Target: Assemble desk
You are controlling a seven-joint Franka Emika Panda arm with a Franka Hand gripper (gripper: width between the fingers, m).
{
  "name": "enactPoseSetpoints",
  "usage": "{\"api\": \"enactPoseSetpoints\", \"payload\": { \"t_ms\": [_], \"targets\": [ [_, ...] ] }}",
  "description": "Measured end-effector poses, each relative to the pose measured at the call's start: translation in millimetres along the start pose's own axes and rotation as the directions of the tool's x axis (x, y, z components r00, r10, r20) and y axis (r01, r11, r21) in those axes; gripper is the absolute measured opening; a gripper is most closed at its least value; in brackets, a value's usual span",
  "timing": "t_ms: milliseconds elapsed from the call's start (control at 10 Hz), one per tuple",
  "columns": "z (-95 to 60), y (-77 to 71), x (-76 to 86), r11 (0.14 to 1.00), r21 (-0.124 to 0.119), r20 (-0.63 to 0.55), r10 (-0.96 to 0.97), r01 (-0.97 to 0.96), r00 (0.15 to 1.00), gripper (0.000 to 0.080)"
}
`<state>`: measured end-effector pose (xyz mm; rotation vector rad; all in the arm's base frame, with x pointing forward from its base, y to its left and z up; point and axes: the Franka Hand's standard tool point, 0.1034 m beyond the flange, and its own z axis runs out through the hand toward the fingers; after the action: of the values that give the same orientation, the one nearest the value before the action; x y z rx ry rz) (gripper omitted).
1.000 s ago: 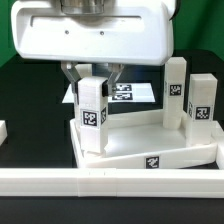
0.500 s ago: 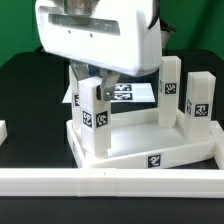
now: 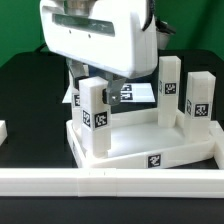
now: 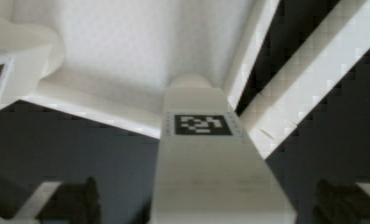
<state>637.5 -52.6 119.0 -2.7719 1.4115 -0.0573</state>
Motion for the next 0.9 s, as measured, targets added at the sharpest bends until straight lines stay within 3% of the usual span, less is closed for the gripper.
{"api": "enactPoseSetpoints", "payload": {
  "t_ms": [500, 900],
  "targets": [
    [-0.5, -1.9, -2.0, 0.912, 0.000, -0.001, -0.410, 0.410, 0.912, 0.0649],
    [0.4, -3.6, -4.6, 0.634, -0.007, 0.002, -0.773, 0.773, 0.634, 0.0649]
  ]
}}
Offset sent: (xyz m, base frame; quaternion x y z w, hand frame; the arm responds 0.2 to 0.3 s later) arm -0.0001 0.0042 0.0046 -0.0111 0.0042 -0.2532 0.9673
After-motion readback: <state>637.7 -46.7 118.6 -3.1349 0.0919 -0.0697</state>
